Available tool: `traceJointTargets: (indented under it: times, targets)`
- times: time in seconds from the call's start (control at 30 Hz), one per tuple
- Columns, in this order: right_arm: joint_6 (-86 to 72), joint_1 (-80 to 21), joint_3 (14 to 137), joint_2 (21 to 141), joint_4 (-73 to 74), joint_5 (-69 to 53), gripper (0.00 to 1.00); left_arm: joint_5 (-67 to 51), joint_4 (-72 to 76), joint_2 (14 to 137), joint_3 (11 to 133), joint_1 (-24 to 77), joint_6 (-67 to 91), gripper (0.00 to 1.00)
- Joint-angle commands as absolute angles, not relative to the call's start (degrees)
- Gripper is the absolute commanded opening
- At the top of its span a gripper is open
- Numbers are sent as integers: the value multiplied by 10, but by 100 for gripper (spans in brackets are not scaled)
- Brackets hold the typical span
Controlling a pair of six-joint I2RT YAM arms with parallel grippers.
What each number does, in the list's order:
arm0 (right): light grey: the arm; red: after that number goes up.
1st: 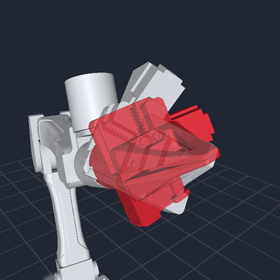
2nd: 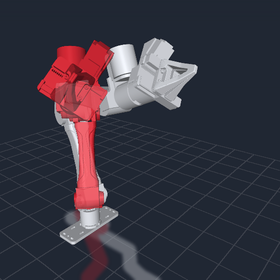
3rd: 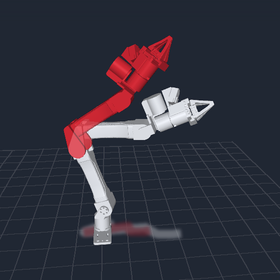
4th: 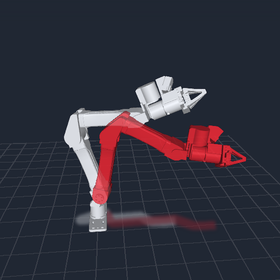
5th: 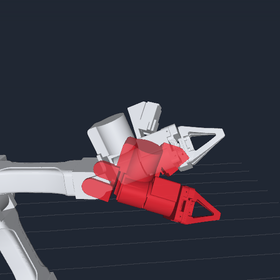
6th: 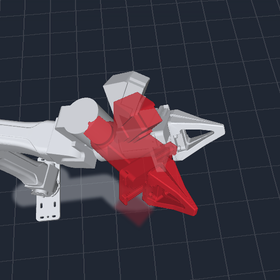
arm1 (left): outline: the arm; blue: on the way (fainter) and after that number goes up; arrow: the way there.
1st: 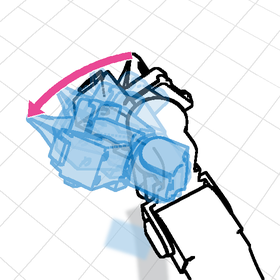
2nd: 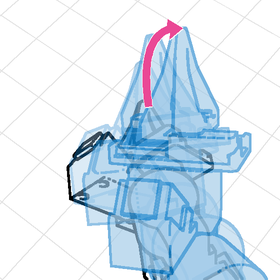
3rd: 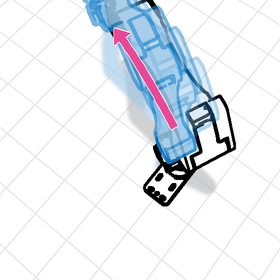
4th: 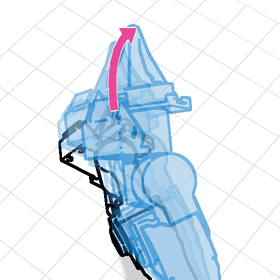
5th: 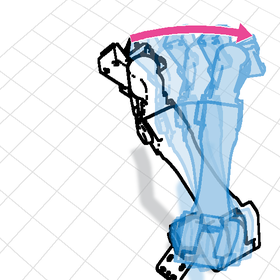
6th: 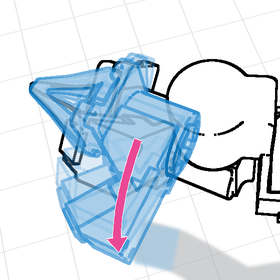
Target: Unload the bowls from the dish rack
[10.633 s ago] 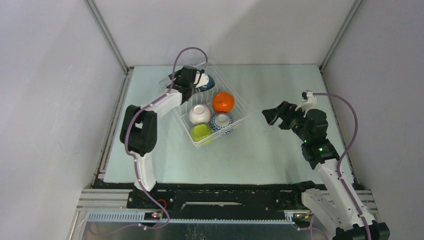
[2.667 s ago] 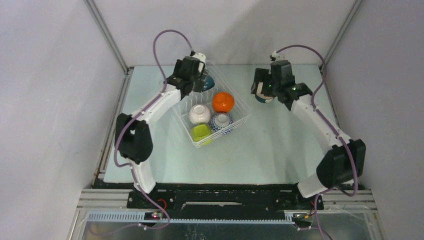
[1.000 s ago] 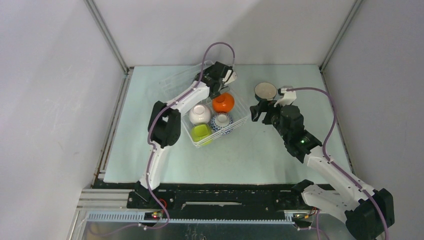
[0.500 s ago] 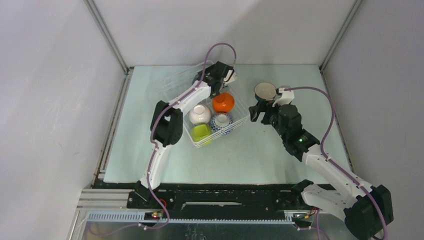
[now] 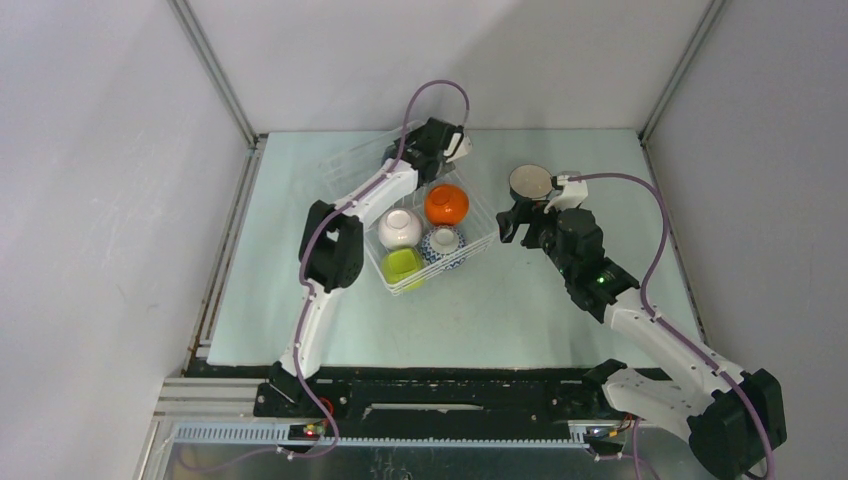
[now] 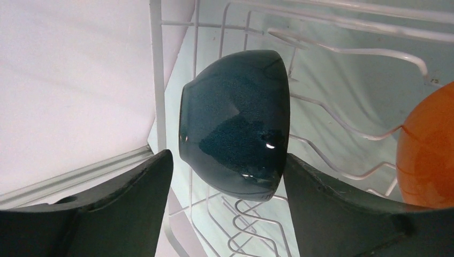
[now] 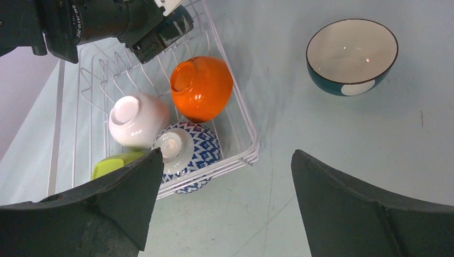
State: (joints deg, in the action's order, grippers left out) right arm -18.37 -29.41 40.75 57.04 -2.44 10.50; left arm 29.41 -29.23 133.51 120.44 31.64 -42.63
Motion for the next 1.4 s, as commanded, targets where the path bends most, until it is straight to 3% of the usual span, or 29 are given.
traceJointTargets:
  times: [0.0, 0.13, 0.23, 0.67, 0.87, 1.37]
  targets:
    - [-189, -299, 406, 568, -47, 102, 96, 309, -255, 1335, 1234, 310, -447, 79]
    - [-190, -299, 406, 569, -47, 99, 96, 344, -195, 1332, 1213, 311, -456, 65]
    - [-190, -299, 406, 568, -48, 97, 96, 366, -154, 1337, 1203, 312, -469, 60]
    - [-188, -299, 406, 557, -47, 98, 96, 404, -84, 1349, 1162, 312, -494, 59]
    - [-190, -299, 406, 561, -53, 94, 96, 428, -46, 1348, 1133, 314, -500, 54]
    - [-190, -299, 406, 560, -51, 87, 96, 445, -20, 1350, 1132, 303, -500, 60]
